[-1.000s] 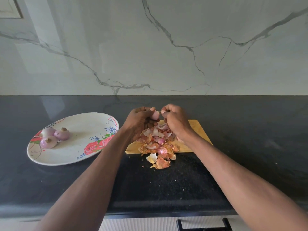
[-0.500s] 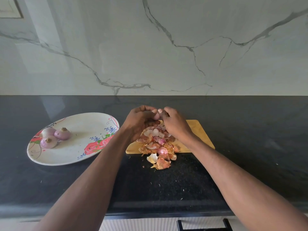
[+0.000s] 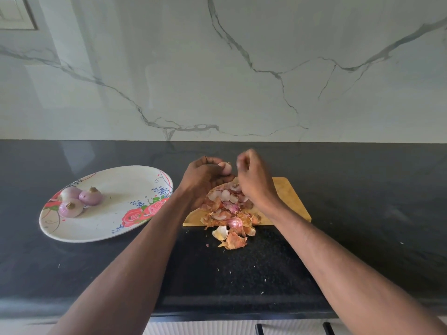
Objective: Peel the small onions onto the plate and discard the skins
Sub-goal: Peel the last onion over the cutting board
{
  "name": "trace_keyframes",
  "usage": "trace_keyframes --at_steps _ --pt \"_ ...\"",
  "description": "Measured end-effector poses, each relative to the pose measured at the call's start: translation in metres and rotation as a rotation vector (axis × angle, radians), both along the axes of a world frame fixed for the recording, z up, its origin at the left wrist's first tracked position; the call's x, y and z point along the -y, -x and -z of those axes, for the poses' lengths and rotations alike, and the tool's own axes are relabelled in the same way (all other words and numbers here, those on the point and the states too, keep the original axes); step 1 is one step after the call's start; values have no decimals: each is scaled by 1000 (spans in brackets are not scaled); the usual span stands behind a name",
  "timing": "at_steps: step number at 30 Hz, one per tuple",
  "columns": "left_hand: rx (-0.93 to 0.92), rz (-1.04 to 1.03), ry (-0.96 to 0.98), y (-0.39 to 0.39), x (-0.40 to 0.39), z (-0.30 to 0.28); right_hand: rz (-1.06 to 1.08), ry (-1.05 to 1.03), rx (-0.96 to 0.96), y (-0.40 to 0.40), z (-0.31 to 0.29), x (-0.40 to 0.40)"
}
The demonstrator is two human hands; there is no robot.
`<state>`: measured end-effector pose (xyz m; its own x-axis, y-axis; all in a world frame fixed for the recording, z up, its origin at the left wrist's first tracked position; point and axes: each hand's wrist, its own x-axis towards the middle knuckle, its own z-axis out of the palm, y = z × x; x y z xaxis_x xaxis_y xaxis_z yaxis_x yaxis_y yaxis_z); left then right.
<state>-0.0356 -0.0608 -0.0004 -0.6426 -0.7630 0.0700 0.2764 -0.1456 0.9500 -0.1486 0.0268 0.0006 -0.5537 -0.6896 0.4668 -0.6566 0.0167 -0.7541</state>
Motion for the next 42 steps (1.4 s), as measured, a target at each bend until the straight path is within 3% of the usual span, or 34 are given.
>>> trace_keyframes --at_steps 5,15,20,26,32,36,42 --pt "-80 -5 -130 1 1 -3 -4 38 -176 2 3 0" --pt "-53 41 -10 3 -2 -4 -5 299 -381 4 10 0" --pt "-78 -64 -66 3 -3 0 -141 285 -508 -1 10 0" --pt "-137 -117 -137 -3 3 2 -34 213 -396 6 7 -7" --pt "11 -180 38 -12 -9 -3 89 194 -386 11 10 -20" --pt "17 -280 210 -27 -31 -4 160 218 -391 7 5 -29" --pt "96 -508 400 -82 -52 11 72 327 -459 -61 -9 -33"
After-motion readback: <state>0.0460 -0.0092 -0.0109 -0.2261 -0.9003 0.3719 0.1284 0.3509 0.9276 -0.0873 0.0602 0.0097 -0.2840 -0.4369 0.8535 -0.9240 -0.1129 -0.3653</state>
